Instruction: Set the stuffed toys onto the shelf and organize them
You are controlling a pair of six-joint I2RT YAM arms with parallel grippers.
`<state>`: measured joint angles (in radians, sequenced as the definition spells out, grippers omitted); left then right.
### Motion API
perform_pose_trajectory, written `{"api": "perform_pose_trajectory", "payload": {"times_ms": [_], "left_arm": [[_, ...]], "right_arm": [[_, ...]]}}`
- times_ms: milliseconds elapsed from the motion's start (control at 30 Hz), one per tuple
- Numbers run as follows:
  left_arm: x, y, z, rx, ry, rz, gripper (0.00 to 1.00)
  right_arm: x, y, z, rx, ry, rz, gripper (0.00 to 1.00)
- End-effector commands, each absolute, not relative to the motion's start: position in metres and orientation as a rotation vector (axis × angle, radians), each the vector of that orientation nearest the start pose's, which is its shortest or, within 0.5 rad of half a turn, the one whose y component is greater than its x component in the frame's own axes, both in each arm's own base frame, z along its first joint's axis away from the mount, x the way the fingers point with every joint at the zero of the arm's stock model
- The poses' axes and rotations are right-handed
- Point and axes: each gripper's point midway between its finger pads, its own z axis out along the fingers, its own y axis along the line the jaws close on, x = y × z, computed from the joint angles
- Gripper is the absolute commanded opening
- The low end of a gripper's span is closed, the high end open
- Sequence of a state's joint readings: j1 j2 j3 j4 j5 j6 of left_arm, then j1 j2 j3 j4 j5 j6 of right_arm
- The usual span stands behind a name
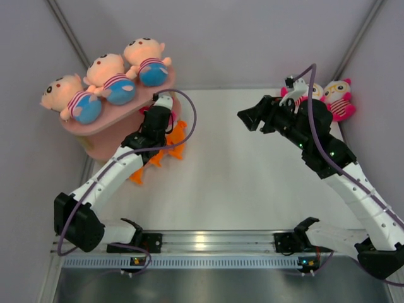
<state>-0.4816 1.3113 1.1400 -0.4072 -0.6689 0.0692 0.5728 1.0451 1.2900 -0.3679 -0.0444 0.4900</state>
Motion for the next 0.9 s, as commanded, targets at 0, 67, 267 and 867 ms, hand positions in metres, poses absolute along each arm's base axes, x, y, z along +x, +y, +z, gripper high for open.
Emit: {"api": "perform_pose_trajectory", "payload": {"times_ms": [0, 67, 267, 867], "left_arm": [[0.388, -0.068, 0.267, 0.088, 1.901, 0.450, 0.04], [0.390, -0.068, 0.265, 0.078, 1.904, 0.453, 0.04], [0.393, -0.068, 0.261, 0.079, 1.914, 0.461, 0.31], [0.337, -0.082, 0.280, 0.499, 1.841, 0.301, 0.58]], "right_arm": [[0.277, 0.203, 0.407, -0.097, 1.710, 0.806, 0.71], [0.276, 0.201, 0.406, -0.095, 1.714, 0.798, 0.71], [0.273, 0.196, 0.407, -0.094, 1.709, 0.778, 0.71], [0.384, 0.101, 0.310, -0.053, 1.937, 0.393, 0.82]]}}
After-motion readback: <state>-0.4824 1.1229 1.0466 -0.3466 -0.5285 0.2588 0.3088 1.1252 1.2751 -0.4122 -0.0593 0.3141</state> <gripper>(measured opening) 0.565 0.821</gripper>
